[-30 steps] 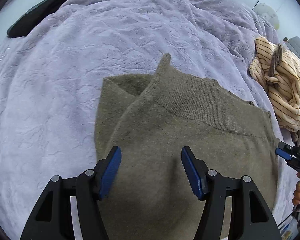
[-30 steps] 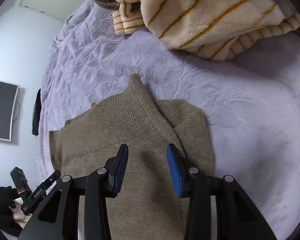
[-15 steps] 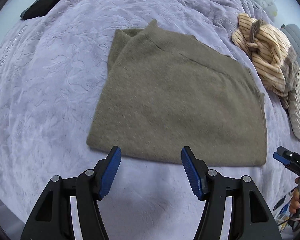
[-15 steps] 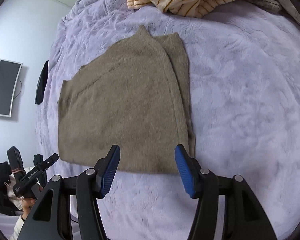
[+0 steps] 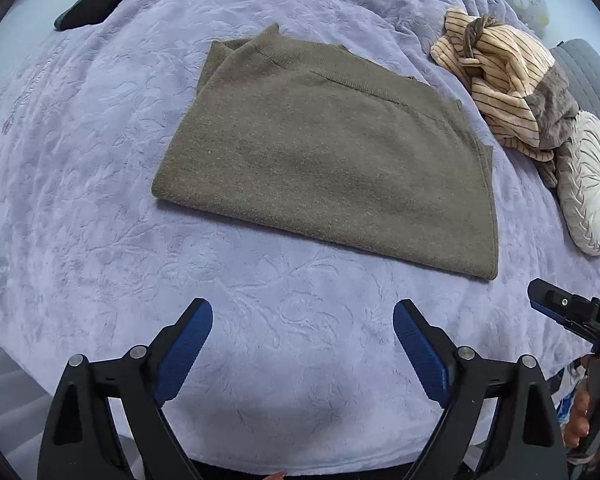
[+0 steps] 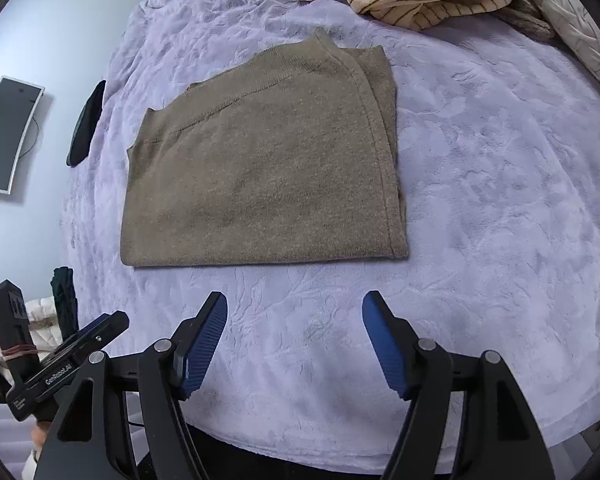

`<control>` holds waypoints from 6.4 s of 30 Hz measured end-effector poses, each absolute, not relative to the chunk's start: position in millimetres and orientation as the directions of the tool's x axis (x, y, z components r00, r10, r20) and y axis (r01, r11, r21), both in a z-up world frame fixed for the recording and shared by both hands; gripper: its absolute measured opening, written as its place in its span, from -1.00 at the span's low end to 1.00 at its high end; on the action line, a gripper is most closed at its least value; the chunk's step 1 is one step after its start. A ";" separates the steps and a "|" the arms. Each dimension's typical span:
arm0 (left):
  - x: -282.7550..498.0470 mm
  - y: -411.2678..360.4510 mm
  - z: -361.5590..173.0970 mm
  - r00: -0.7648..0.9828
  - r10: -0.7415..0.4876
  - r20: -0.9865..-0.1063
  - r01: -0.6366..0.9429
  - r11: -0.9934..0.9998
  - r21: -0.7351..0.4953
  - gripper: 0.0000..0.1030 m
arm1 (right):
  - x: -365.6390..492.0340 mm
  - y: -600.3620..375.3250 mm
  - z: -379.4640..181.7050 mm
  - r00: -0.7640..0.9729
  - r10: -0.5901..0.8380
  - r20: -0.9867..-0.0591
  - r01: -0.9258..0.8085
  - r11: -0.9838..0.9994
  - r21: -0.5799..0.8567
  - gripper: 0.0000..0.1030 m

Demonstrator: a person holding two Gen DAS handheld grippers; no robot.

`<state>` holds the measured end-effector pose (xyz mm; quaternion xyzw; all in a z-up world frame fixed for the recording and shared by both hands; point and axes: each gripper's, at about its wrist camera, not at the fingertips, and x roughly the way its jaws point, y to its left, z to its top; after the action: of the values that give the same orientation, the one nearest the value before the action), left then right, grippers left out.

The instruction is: Fold small clothes

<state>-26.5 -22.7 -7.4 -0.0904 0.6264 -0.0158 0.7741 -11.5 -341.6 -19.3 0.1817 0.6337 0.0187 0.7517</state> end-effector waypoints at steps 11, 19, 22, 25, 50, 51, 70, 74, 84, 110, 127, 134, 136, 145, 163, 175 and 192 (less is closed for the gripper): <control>-53.1 -25.3 6.5 0.193 -0.102 -0.976 -0.091 0.988 -0.122 0.79 | -30.3 -333.5 -4.0 0.231 0.185 -0.955 0.148 0.964 0.222 0.65; -53.6 -13.6 3.8 0.188 -0.144 -0.972 -0.095 0.982 -0.164 0.79 | -34.9 -300.9 10.2 0.266 0.130 -0.955 0.050 0.988 0.148 0.99; -49.7 -7.8 0.0 0.184 -0.164 -0.969 -0.077 0.981 -0.180 0.79 | -37.2 -291.0 10.6 0.244 0.145 -0.959 0.045 0.986 0.160 0.99; -43.8 -3.1 -5.4 0.168 -0.191 -0.967 -0.048 0.978 -0.201 0.79 | -41.4 -282.4 6.6 0.221 0.115 -0.969 0.068 0.989 0.133 0.99; 52.7 129.6 -65.5 0.221 -0.404 -0.888 0.003 0.911 -0.413 0.79 | -34.0 -184.7 -22.4 0.131 0.086 -0.988 0.228 0.967 0.114 0.99; 59.1 129.8 -69.3 0.219 -0.427 -0.877 0.019 0.901 -0.433 0.79 | -35.1 -182.8 -22.2 0.128 0.082 -0.988 0.232 0.967 0.110 0.99; 76.3 123.4 -109.8 0.133 -0.401 -0.906 0.122 0.914 -0.387 -0.85 | -39.2 -164.1 -18.5 0.094 0.043 -0.995 0.186 0.981 0.060 0.55; 71.9 131.4 -121.3 0.119 -0.400 -0.909 0.092 0.916 -0.391 -0.85 | -39.5 -163.3 -24.1 0.083 0.066 -0.994 0.195 0.977 0.081 0.55; 60.2 118.6 -95.3 0.152 -0.275 -0.949 0.119 0.959 -0.259 -0.84 | -36.7 -174.5 -19.3 0.102 0.091 -0.991 0.232 0.966 0.113 0.55; 48.4 112.1 -82.4 0.148 -0.244 -0.958 0.051 0.970 -0.239 0.73 | -44.0 -177.9 -27.7 0.095 0.121 -0.988 0.252 0.957 0.142 0.59; 35.9 88.8 -109.2 0.163 -0.559 -0.813 -0.173 0.795 -0.581 0.73 | -15.5 -201.9 -76.7 0.048 0.167 -0.985 0.193 0.966 0.173 0.99; 45.9 77.3 -125.1 0.207 -0.603 -0.771 -0.235 0.734 -0.637 0.73 | 30.9 -212.9 -89.5 0.102 0.125 -0.987 0.118 0.984 0.137 0.99; 49.5 76.9 -130.1 0.229 -0.614 -0.755 -0.256 0.710 -0.656 0.73 | 47.7 -215.3 -94.3 0.136 0.124 -0.983 0.099 0.985 0.138 0.99; 65.7 81.3 -156.3 0.342 -0.670 -0.659 -0.374 0.547 -0.749 0.73 | 78.1 -221.3 -144.5 0.145 0.146 -0.979 0.076 0.984 0.159 0.59; 93.4 64.7 -135.9 0.403 -0.564 -0.721 -0.318 0.652 -0.688 0.69 | 74.8 -213.2 -116.6 0.197 0.195 -0.961 0.035 0.978 0.206 0.06; 92.3 33.3 -90.7 0.458 -0.303 -0.836 -0.163 0.896 -0.413 -0.61 | 66.0 -229.0 -152.2 0.136 0.318 -0.938 0.093 0.939 0.331 -0.62; 88.1 -48.3 -53.7 0.536 -0.204 -0.819 0.238 0.967 -0.084 -0.61 | 109.2 -304.9 -60.8 0.187 0.538 -0.822 0.022 0.834 0.551 0.69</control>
<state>88.1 -48.3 -53.7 0.0187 0.4649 -0.1261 0.8762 109.2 -304.9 -60.8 0.2286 0.6130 0.1752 0.7357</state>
